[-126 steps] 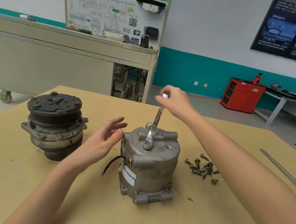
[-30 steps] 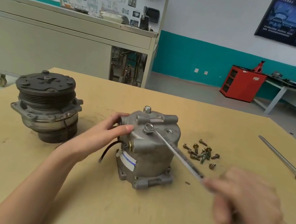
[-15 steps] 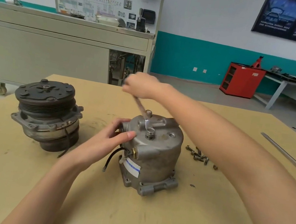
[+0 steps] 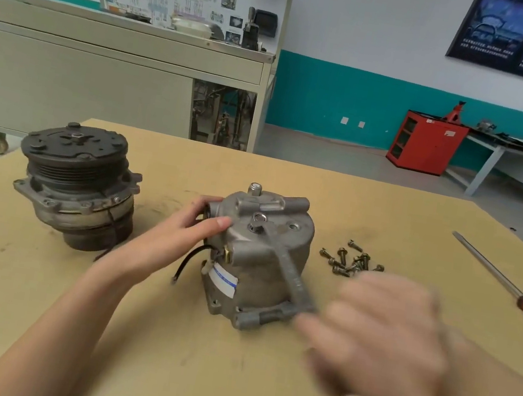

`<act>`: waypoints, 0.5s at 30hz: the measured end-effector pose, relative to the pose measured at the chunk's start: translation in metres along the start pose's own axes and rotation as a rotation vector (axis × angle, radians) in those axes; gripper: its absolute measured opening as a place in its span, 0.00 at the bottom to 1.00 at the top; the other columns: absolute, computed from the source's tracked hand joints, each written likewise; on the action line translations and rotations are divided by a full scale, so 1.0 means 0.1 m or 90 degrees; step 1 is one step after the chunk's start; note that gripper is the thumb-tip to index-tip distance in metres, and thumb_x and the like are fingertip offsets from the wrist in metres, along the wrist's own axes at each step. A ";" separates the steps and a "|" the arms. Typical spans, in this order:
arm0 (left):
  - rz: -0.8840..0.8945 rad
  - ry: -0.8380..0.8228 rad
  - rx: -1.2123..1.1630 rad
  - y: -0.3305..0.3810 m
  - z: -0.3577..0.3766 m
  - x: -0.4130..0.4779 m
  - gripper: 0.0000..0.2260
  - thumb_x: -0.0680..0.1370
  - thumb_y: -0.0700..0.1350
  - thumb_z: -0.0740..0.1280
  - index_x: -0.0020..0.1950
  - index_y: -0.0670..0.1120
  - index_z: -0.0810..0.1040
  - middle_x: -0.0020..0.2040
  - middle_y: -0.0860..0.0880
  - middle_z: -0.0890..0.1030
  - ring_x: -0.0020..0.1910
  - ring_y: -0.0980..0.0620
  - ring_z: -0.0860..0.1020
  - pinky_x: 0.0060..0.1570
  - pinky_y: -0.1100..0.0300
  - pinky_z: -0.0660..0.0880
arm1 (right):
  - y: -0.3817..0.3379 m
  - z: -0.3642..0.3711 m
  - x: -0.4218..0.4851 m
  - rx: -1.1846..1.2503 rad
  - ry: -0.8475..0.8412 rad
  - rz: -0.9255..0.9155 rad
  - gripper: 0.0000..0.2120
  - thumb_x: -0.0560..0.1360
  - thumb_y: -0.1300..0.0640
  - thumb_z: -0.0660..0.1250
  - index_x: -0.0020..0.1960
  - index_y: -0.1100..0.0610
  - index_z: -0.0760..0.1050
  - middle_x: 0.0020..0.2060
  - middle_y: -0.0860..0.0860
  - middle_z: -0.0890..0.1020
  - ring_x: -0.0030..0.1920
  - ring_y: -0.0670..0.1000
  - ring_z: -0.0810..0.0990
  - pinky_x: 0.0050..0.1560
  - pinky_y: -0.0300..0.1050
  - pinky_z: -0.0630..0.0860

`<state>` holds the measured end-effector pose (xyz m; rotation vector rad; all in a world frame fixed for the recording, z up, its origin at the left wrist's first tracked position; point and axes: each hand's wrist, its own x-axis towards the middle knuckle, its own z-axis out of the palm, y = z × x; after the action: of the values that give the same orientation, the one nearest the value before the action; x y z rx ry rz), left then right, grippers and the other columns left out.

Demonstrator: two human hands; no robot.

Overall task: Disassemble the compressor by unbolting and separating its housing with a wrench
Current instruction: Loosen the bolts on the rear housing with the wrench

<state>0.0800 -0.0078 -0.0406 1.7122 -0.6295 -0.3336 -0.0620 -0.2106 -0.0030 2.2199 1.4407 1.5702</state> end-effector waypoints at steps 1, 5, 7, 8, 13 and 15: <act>-0.005 0.000 0.004 -0.02 -0.01 0.02 0.18 0.74 0.54 0.63 0.63 0.56 0.71 0.60 0.57 0.79 0.56 0.63 0.78 0.51 0.73 0.72 | 0.00 -0.07 -0.18 0.004 0.002 0.085 0.14 0.80 0.56 0.53 0.43 0.59 0.74 0.29 0.52 0.69 0.27 0.51 0.65 0.27 0.41 0.61; -0.007 0.009 0.019 -0.03 0.03 0.02 0.25 0.71 0.56 0.62 0.68 0.53 0.68 0.63 0.55 0.77 0.61 0.58 0.76 0.63 0.63 0.70 | 0.21 -0.12 -0.63 0.080 0.077 0.641 0.09 0.76 0.54 0.53 0.41 0.50 0.70 0.30 0.47 0.74 0.27 0.47 0.68 0.29 0.36 0.64; -0.005 0.007 0.017 -0.03 0.03 0.01 0.26 0.71 0.57 0.62 0.68 0.53 0.68 0.63 0.55 0.77 0.61 0.58 0.76 0.61 0.64 0.70 | 0.50 0.10 -0.66 0.146 0.078 0.814 0.09 0.75 0.53 0.54 0.39 0.50 0.70 0.28 0.48 0.70 0.25 0.47 0.66 0.25 0.40 0.61; -0.007 0.010 0.016 -0.03 0.03 0.02 0.26 0.70 0.57 0.62 0.68 0.53 0.68 0.63 0.55 0.77 0.61 0.58 0.76 0.61 0.65 0.71 | 0.68 0.22 -0.63 0.172 0.064 0.872 0.10 0.77 0.54 0.55 0.39 0.50 0.70 0.28 0.49 0.69 0.25 0.45 0.65 0.24 0.38 0.60; -0.011 0.011 0.026 -0.07 0.01 0.04 0.30 0.68 0.60 0.63 0.69 0.54 0.67 0.64 0.54 0.76 0.60 0.60 0.76 0.61 0.64 0.71 | 1.56 1.07 -0.19 0.123 -0.316 0.832 0.06 0.79 0.55 0.58 0.48 0.55 0.72 0.41 0.51 0.76 0.35 0.46 0.71 0.31 0.39 0.66; -0.004 0.001 0.024 -0.09 -0.01 0.06 0.31 0.68 0.61 0.63 0.70 0.54 0.67 0.62 0.57 0.76 0.57 0.65 0.77 0.54 0.73 0.72 | 1.69 1.40 0.15 0.124 -0.470 0.709 0.10 0.80 0.54 0.58 0.53 0.58 0.74 0.48 0.54 0.79 0.44 0.52 0.75 0.39 0.44 0.71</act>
<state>0.0872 -0.0092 -0.0484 1.7508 -0.6318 -0.3264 0.1542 -0.2341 0.0296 3.3993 0.0991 0.4368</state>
